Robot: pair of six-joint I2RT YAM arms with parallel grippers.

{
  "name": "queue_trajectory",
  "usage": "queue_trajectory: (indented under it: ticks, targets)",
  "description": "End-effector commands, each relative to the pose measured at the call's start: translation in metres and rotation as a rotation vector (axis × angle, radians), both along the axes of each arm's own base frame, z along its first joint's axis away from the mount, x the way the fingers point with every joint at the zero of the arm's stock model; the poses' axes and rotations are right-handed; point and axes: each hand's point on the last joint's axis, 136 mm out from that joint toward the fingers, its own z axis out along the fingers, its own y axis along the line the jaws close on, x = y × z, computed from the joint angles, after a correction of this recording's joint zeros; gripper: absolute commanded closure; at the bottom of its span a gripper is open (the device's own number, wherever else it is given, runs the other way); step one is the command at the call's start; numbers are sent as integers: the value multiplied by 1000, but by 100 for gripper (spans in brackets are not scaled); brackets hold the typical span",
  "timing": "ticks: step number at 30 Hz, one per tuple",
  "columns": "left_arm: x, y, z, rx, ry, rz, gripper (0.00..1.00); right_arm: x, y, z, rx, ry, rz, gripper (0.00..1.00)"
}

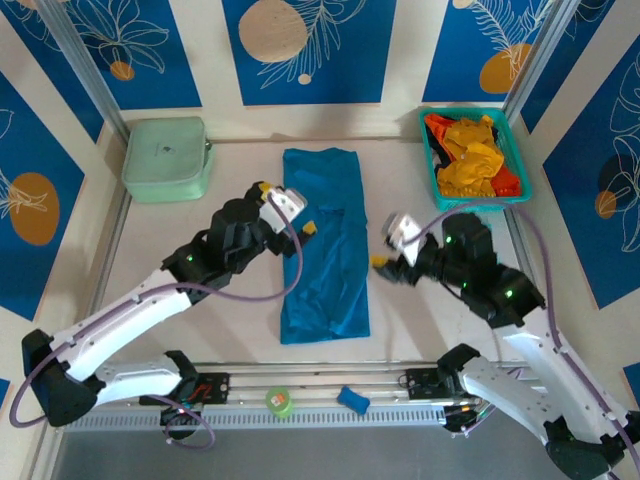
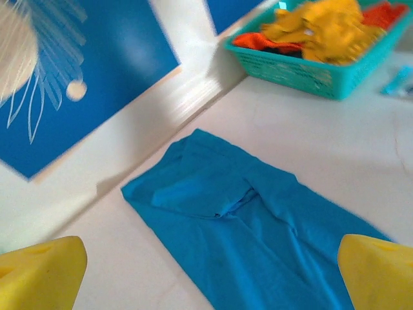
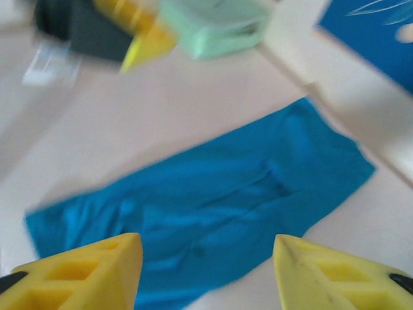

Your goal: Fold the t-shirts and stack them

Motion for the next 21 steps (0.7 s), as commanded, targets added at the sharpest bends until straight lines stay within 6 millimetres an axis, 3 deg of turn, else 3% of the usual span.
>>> queue_trajectory:
  ticks: [1,3,6,10,13,18,21]
  targets:
    - [-43,-11,-36,294,-142,-350,3,-47,2,-43,-170,-80,316,42]
    - [-78,-1,-88,493,-122,-571,19,-69,2,-67,-212,-20,412,42]
    - [-109,19,-141,677,-33,-735,31,-93,6,-103,-284,101,522,43]
    - [-130,28,-179,770,72,-831,35,-109,11,-155,-452,210,605,43]
    - [-138,21,-200,818,61,-887,36,-109,15,-185,-577,262,621,46]
    - [-147,5,-232,866,123,-970,38,-87,26,-224,-672,268,584,48]
    - [-150,3,-248,910,160,-1003,38,-75,27,-234,-699,263,558,47]
